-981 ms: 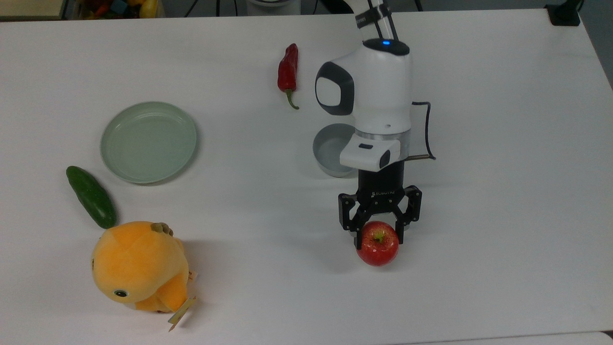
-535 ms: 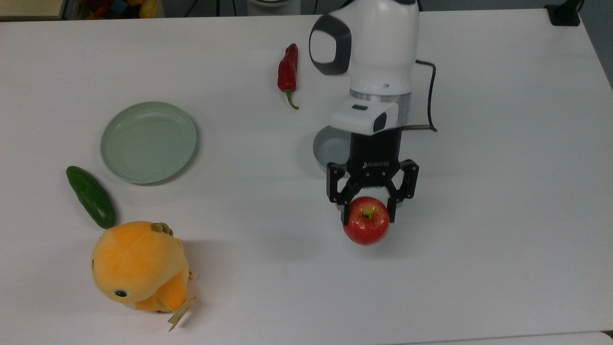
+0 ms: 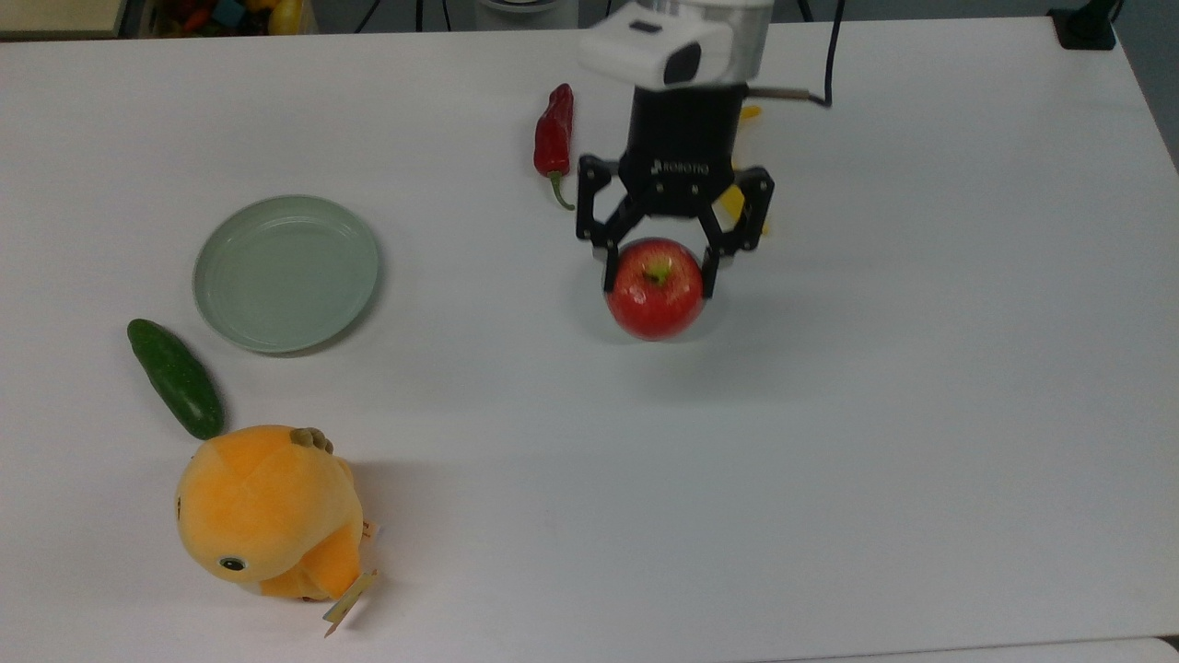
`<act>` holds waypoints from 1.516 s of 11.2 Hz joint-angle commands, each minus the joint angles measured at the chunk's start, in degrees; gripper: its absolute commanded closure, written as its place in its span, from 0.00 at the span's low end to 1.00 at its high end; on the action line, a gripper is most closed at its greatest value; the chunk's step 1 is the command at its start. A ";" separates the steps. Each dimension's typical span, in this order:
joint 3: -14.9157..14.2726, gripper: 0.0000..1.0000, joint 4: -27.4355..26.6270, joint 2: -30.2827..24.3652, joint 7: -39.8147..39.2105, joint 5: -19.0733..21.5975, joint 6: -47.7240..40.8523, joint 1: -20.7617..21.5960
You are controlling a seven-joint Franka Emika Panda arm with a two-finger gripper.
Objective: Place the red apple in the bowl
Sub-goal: 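Carry the apple over the grey bowl and lower it in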
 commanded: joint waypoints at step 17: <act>-0.11 0.77 -36.07 -19.28 -27.02 15.83 5.37 -0.42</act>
